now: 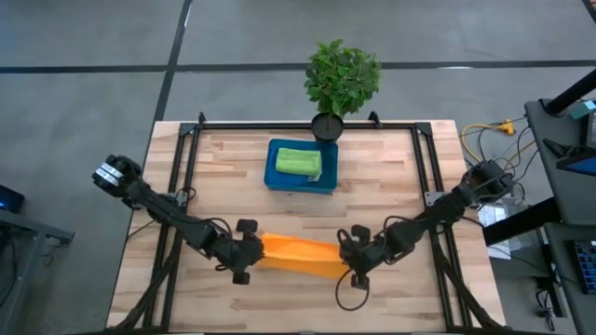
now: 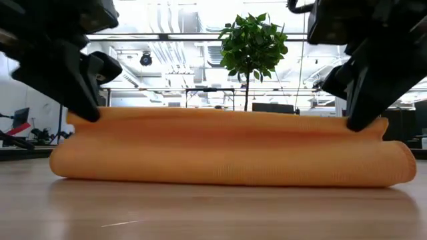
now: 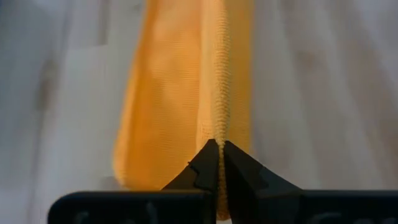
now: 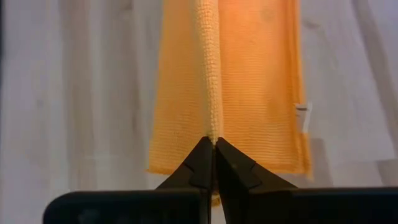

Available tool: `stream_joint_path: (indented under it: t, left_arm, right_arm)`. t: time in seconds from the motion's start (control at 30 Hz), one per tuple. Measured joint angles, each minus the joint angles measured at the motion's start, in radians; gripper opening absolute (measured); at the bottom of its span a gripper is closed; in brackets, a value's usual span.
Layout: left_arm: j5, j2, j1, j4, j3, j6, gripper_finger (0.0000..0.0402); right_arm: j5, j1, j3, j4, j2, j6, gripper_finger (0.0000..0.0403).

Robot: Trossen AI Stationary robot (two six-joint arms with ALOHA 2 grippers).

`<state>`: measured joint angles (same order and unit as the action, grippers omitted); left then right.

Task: Fold microfiber towels
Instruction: Fold the yellow microfiber towel

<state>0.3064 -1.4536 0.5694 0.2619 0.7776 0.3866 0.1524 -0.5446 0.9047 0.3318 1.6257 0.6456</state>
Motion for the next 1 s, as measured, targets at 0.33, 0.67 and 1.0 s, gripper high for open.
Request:
stream_joint_path:
  t: [0.33, 0.67, 1.0]
  left_arm:
    - [0.07, -0.058, -0.048, -0.008, 0.0, 0.022, 0.0]
    - [0.09, -0.152, -0.092, -0.011, 0.004, 0.041, 0.0]
    - [0.175, -0.116, -0.157, -0.007, 0.003, 0.051, 0.0093]
  right_arm:
    - [0.003, 0.06, -0.027, 0.034, 0.001, -0.001, 0.0009]
    - [0.006, 0.108, -0.049, 0.031, 0.001, -0.011, 0.0009]
    - [0.003, 0.189, -0.052, 0.035, 0.001, -0.011, 0.0056]
